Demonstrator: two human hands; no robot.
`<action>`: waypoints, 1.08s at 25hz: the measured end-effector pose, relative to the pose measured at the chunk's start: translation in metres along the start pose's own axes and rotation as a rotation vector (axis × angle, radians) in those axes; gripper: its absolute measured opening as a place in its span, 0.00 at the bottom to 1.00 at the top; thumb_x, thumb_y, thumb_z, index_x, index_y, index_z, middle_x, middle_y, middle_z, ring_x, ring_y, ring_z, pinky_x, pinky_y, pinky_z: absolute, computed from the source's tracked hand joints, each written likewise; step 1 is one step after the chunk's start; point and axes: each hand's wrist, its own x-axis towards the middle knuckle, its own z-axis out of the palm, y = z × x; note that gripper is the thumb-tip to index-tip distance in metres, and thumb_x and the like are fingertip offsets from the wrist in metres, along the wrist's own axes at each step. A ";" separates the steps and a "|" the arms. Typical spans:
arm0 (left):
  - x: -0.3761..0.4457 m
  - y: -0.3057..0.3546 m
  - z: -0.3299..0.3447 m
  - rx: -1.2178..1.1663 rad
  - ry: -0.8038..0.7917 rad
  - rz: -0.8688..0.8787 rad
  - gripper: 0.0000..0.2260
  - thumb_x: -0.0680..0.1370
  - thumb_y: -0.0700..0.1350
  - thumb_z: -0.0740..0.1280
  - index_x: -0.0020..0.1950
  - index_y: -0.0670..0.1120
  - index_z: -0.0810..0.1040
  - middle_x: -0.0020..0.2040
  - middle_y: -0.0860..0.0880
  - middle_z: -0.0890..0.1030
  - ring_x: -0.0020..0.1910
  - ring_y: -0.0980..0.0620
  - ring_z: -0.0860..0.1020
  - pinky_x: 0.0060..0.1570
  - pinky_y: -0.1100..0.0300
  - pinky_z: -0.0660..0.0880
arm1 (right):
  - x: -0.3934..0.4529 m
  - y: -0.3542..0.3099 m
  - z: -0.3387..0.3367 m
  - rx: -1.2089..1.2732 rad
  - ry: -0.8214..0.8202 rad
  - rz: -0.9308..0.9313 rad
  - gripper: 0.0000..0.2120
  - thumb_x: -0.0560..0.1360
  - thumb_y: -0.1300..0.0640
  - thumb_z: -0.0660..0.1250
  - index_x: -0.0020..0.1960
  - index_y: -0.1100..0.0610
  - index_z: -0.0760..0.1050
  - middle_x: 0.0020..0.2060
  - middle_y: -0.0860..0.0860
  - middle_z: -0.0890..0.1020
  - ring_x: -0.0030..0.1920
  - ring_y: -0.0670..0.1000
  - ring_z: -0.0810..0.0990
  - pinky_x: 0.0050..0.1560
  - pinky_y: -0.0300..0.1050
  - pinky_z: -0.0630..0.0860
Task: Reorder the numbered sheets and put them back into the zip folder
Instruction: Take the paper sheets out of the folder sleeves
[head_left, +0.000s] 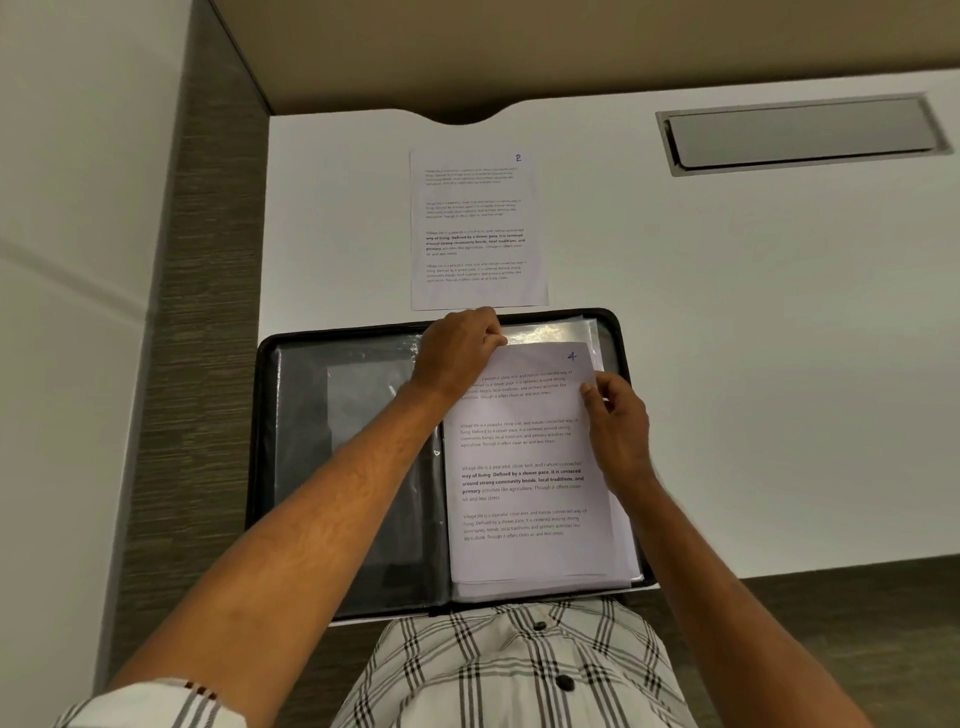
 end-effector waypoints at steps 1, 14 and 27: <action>-0.001 0.001 0.000 0.003 0.010 0.007 0.05 0.78 0.48 0.73 0.46 0.48 0.81 0.43 0.53 0.83 0.42 0.54 0.79 0.43 0.57 0.76 | 0.000 0.001 0.000 -0.001 0.012 0.012 0.09 0.86 0.55 0.63 0.60 0.58 0.79 0.50 0.49 0.84 0.42 0.36 0.83 0.39 0.30 0.78; 0.004 -0.010 -0.005 -0.021 -0.078 0.106 0.03 0.82 0.44 0.68 0.49 0.46 0.79 0.42 0.51 0.83 0.40 0.52 0.79 0.41 0.55 0.77 | -0.001 0.005 -0.003 0.038 -0.003 0.023 0.09 0.87 0.54 0.61 0.61 0.55 0.79 0.52 0.50 0.85 0.48 0.48 0.86 0.44 0.39 0.82; 0.046 -0.016 -0.027 -0.099 -0.554 -0.060 0.06 0.79 0.44 0.71 0.55 0.47 0.86 0.49 0.55 0.83 0.46 0.59 0.79 0.48 0.64 0.74 | -0.003 -0.002 0.000 0.128 -0.059 0.009 0.09 0.87 0.55 0.61 0.59 0.57 0.78 0.49 0.48 0.84 0.47 0.49 0.86 0.45 0.41 0.83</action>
